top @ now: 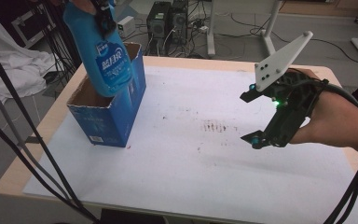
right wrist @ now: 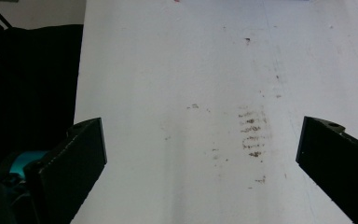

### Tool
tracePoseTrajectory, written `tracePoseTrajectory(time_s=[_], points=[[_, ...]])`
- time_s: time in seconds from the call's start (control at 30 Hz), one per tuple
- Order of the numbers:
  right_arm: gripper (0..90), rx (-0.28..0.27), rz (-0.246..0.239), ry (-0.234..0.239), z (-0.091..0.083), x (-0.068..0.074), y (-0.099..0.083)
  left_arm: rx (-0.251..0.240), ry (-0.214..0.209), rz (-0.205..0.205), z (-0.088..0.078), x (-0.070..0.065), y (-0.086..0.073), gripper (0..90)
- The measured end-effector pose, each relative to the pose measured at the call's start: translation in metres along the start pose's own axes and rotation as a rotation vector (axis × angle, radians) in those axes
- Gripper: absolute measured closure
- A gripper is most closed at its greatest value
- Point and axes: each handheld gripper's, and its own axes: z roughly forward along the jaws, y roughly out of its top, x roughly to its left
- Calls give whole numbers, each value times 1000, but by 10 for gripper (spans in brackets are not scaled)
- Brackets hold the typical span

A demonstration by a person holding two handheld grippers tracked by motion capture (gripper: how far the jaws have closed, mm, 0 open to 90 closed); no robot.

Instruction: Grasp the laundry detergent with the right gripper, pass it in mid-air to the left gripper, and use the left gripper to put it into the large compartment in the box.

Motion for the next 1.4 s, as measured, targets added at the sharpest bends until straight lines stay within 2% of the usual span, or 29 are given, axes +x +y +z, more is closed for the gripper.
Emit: tracePoseTrajectory(time_s=[0.03, 0.07, 0.1, 0.13, 0.2, 0.23, 0.37, 0.47, 0.57, 0.6, 0.63, 0.7, 0.73, 0.77, 0.8, 0.83, 1.03, 1.07, 1.1, 1.2, 1.27, 1.4], points=[[9, 1, 2, 1, 0, 0, 0, -4, 5, -28, 0, 4, -1, 384], [9, 1, 2, 1, 0, 0, 0, -4, 5, -28, 0, 4, -1, 384], [9, 3, -1, 2, 1, 1, 1, -5, 14, -73, -1, 11, -2, 384], [9, 3, 0, 1, 1, 1, 1, -3, 17, -94, 0, 15, -3, 384], [8, 4, -3, 1, 2, 1, 1, 0, 20, -103, 0, 18, -3, 384], [8, 3, 3, 4, 3, 1, 0, 5, 26, -124, 3, 24, -3, 385], [9, 13, 12, 7, 6, 2, -3, 13, 44, -127, 11, 30, -1, 385], [9, 16, 13, 5, 6, 2, -4, 25, 55, -113, 21, 33, 1, 384], [9, 16, 19, 4, 6, 2, -5, 45, 69, -40, 36, 37, 5, 385], [8, 14, 17, 3, 6, 2, -6, 45, 69, -40, 36, 37, 5, 385], [9, 13, 19, 2, 6, 3, -6, 63, 82, 34, 46, 37, 5, 385], [9, 17, 19, 2, 6, 3, -6, 73, 93, 93, 55, 37, 6, 385], [9, 17, 19, 2, 6, 3, -6, 73, 93, 93, 55, 37, 6, 385], [9, 20, 24, 0, 6, 3, -6, 86, 97, 134, 65, 37, 7, 385], [9, 20, 24, 0, 6, 3, -6, 86, 97, 134, 65, 37, 7, 385], [9, 25, 26, 1, 7, 4, -6, 104, 105, 197, 74, 36, 8, 385], [9, 35, 22, 6, 10, 5, -4, 123, 101, 394, 99, 33, 8, 385], [9, 35, 22, 6, 10, 5, -4, 123, 101, 394, 99, 33, 8, 385], [9, 38, 22, 5, 10, 5, -3, 126, 104, 483, 107, 32, 8, 384], [9, 42, 23, 6, 11, 5, -3, 126, 114, 555, 119, 31, 7, 384], [9, 44, 29, 7, 11, 4, -3, 128, 119, 584, 128, 31, 8, 384], [9, 49, 31, 6, 12, 5, -2, 135, 105, 604, 145, 34, 8, 384]])
